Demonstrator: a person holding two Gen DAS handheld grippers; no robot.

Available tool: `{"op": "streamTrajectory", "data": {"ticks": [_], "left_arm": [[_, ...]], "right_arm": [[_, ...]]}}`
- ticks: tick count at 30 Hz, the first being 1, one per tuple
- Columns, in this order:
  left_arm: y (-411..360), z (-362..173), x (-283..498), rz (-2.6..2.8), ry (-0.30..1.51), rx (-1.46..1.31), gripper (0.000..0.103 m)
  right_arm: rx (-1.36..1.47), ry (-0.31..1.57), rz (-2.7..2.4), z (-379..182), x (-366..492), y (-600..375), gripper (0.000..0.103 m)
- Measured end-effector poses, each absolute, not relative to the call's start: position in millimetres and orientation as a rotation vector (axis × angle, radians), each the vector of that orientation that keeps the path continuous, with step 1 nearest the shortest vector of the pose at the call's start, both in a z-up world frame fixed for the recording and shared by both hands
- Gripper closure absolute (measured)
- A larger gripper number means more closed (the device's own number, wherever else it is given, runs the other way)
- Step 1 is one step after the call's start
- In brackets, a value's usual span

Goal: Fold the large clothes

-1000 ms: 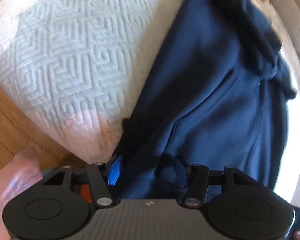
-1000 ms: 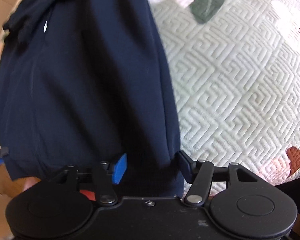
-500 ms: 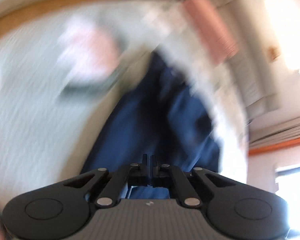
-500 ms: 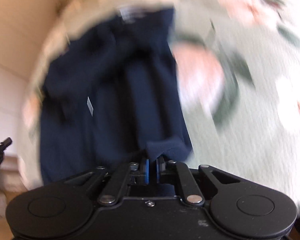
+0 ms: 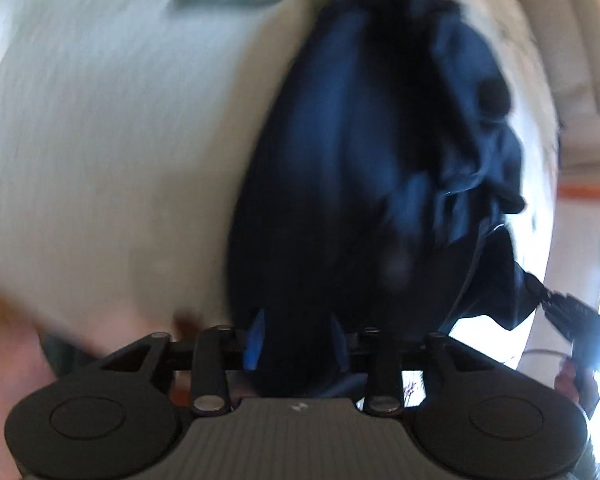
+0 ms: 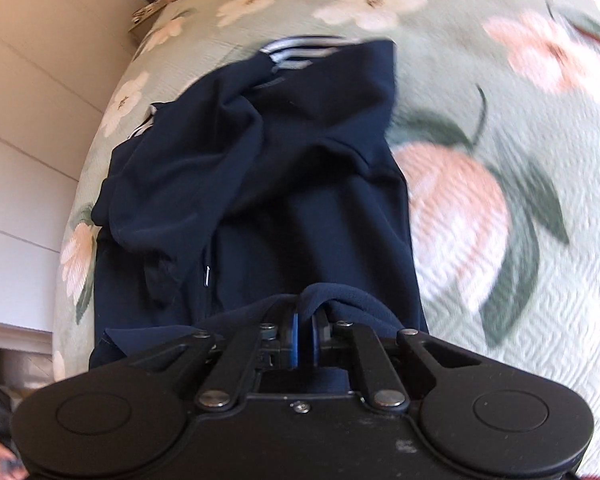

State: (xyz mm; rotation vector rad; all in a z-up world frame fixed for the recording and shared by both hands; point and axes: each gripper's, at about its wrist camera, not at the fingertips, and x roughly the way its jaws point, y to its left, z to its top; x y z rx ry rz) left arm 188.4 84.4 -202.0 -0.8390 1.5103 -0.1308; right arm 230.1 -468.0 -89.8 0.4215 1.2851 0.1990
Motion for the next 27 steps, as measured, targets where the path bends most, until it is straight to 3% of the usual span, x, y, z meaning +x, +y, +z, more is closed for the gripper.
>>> {"op": "streamTrajectory", "data": {"ticks": [1, 3, 6, 12, 14, 15, 16, 22, 27], "left_arm": [[85, -208, 176, -0.086, 1.512, -0.890, 0.043], [87, -216, 154, -0.017, 1.477, -0.973, 0.036], [91, -225, 140, 0.045, 1.417, -1.121, 0.034], [73, -247, 123, 0.011, 1.482, -1.206, 0.035], [67, -252, 120, 0.008, 1.449, -1.218, 0.042], [64, -255, 123, -0.007, 1.454, -1.218, 0.065], [59, -257, 125, -0.028, 1.457, -1.219, 0.095], [66, -188, 166, -0.217, 1.156, -1.180, 0.096], [77, -129, 272, -0.387, 0.924, -1.073, 0.096]], "right_arm": [[0.439, 1.289, 0.203, -91, 228, -474, 0.095], [0.441, 1.291, 0.207, -100, 229, -464, 0.095], [0.429, 1.300, 0.225, -100, 223, -468, 0.095], [0.438, 1.330, 0.241, -100, 190, -477, 0.095], [0.461, 1.355, 0.234, -102, 173, -485, 0.095], [0.473, 1.367, 0.226, -104, 165, -487, 0.095], [0.487, 1.376, 0.218, -105, 158, -491, 0.095], [0.587, 1.249, 0.169, -82, 158, -509, 0.095], [0.535, 1.040, 0.209, -56, 238, -493, 0.095]]}}
